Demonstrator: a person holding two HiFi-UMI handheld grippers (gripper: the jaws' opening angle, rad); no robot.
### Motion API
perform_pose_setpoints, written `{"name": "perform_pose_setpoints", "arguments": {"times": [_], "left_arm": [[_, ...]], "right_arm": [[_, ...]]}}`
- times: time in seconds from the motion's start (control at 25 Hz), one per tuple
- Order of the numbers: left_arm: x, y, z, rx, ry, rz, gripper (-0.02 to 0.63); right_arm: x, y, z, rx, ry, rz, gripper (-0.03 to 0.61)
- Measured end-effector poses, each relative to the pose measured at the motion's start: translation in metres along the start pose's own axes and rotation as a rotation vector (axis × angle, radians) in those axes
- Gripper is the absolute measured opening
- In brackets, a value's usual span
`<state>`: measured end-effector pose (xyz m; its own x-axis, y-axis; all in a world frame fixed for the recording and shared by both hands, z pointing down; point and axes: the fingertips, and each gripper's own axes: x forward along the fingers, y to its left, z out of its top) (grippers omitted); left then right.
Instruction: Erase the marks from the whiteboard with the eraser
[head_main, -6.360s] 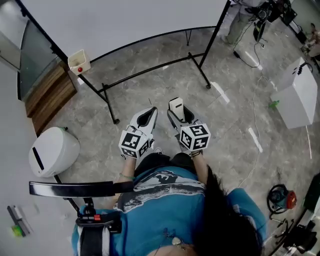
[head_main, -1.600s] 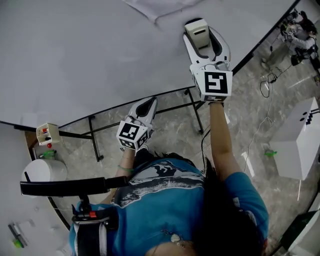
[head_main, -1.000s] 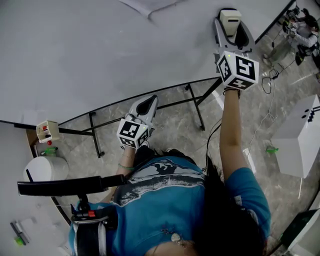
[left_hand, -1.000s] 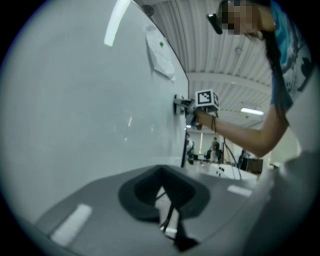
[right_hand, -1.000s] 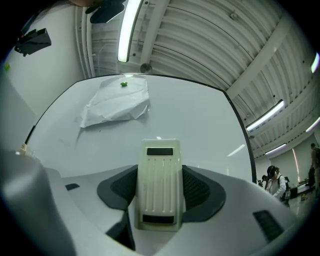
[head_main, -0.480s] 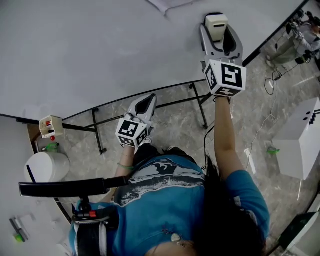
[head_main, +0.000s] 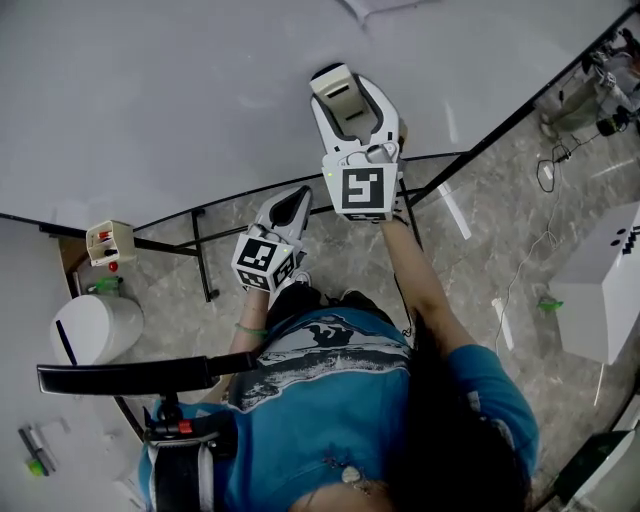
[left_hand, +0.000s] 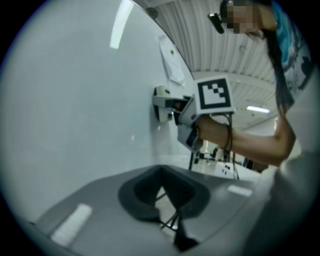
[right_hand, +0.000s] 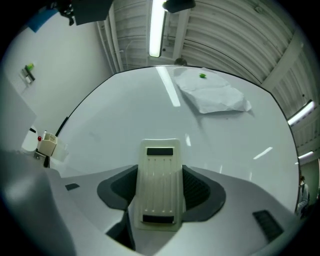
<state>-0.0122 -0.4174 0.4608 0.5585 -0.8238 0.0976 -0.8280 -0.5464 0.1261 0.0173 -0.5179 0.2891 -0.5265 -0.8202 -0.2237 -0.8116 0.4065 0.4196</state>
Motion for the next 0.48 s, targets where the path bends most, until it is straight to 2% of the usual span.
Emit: {"name": "perform_pose_setpoints", "arguments": {"times": [0.24, 0.48], "left_arm": [[-0.018, 0.026, -0.014, -0.007, 0.025, 0.061, 0.003], [-0.025, 0.037, -0.01, -0.01, 0.014, 0.083, 0.003]], "right_arm": [[0.005, 0.056, -0.01, 0.008, 0.037, 0.041, 0.262], [0.005, 0.06, -0.011, -0.023, 0.041, 0.047, 0.262]]}}
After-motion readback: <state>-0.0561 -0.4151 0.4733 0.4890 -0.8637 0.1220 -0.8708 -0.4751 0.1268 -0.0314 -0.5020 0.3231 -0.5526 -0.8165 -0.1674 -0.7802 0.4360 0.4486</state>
